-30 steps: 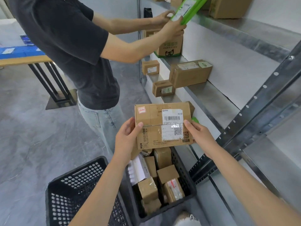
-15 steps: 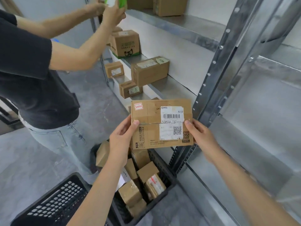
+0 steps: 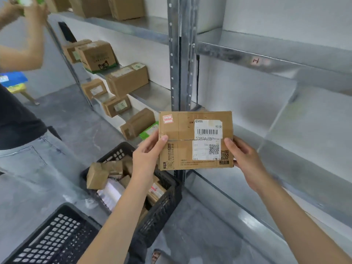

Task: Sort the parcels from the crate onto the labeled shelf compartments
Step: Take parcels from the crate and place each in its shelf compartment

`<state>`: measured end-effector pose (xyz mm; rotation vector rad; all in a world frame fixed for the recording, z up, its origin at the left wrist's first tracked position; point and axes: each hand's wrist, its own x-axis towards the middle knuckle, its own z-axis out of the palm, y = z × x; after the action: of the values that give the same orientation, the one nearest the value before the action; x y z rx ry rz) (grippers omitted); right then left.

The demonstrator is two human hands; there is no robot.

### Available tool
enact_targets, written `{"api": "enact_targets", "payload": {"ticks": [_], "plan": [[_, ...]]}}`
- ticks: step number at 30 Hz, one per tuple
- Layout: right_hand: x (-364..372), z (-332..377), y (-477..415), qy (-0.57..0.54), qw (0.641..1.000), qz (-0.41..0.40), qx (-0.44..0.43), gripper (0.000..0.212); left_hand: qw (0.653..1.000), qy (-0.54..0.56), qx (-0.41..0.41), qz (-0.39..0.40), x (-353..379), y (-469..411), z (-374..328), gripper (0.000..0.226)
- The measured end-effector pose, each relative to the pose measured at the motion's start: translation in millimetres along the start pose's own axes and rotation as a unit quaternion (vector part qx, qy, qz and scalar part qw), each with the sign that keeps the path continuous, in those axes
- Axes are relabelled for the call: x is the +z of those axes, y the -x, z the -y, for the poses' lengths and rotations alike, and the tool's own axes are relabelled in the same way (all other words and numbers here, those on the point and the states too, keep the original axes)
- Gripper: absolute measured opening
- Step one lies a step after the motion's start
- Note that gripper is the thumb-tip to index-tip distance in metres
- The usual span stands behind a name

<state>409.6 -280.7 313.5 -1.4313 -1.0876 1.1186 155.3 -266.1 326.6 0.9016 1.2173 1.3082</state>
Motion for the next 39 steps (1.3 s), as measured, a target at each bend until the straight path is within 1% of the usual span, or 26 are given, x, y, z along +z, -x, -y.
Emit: {"api": "enact_targets", "payload": {"ticks": [1, 3, 6, 8, 11, 14, 17, 20, 24, 27, 30, 31, 36, 39], "plan": [[-13.8, -2.6, 20.1, -0.009, 1.0, -0.007, 0.003, 0.036, 1.0, -0.002, -0.003, 0.006, 8.4, 18.2, 2.0, 0.039], [-44.5, -8.9, 63.4, -0.018, 0.999, -0.034, 0.013, 0.036, 1.0, 0.001, -0.01, 0.027, 28.4, 55.0, 7.3, 0.041], [-94.4, -16.8, 125.2, -0.021, 0.996, -0.085, 0.017, 0.048, 0.997, 0.0, -0.01, 0.072, 65.7, 103.8, 15.0, 0.04], [-128.3, -20.9, 164.4, -0.026, 0.991, -0.132, 0.017, 0.055, 0.993, -0.009, -0.008, 0.115, 94.9, 132.7, 22.5, 0.04], [-178.6, -27.3, 226.2, -0.033, 0.977, -0.209, 0.01, 0.044, 0.983, -0.022, -0.021, 0.182, 141.3, 178.1, 34.5, 0.041], [-225.0, -31.6, 288.0, -0.034, 0.959, -0.282, 0.008, 0.041, 0.964, -0.033, -0.022, 0.262, 187.0, 226.9, 41.3, 0.032], [-259.9, -33.2, 346.7, -0.038, 0.934, -0.355, -0.003, 0.032, 0.941, -0.027, -0.017, 0.337, 226.9, 273.4, 46.8, 0.045], [-282.1, -39.7, 402.3, -0.044, 0.907, -0.419, -0.005, 0.03, 0.919, -0.018, -0.026, 0.392, 258.8, 315.6, 56.5, 0.036], [-302.1, -50.0, 464.6, -0.053, 0.869, -0.492, -0.006, 0.028, 0.884, -0.034, -0.037, 0.464, 292.3, 363.9, 67.7, 0.043], [-315.3, -55.9, 500.4, -0.053, 0.846, -0.531, -0.008, 0.028, 0.863, -0.036, -0.041, 0.503, 315.9, 393.7, 75.4, 0.039], [-331.6, -58.4, 528.3, -0.042, 0.829, -0.557, -0.006, 0.028, 0.842, -0.035, -0.048, 0.536, 336.1, 421.6, 81.5, 0.05], [-338.3, -58.4, 535.6, -0.038, 0.823, -0.567, -0.007, 0.027, 0.836, -0.031, -0.051, 0.546, 343.7, 429.0, 83.9, 0.051], [-377.0, -63.2, 563.4, -0.026, 0.79, -0.612, -0.004, 0.025, 0.813, -0.018, -0.059, 0.579, 391.2, 460.0, 105.0, 0.039], [-410.3, -68.3, 570.8, -0.012, 0.783, -0.622, 0.014, 0.029, 0.798, -0.03, -0.054, 0.599, 422.8, 475.7, 118.3, 0.049]]}}
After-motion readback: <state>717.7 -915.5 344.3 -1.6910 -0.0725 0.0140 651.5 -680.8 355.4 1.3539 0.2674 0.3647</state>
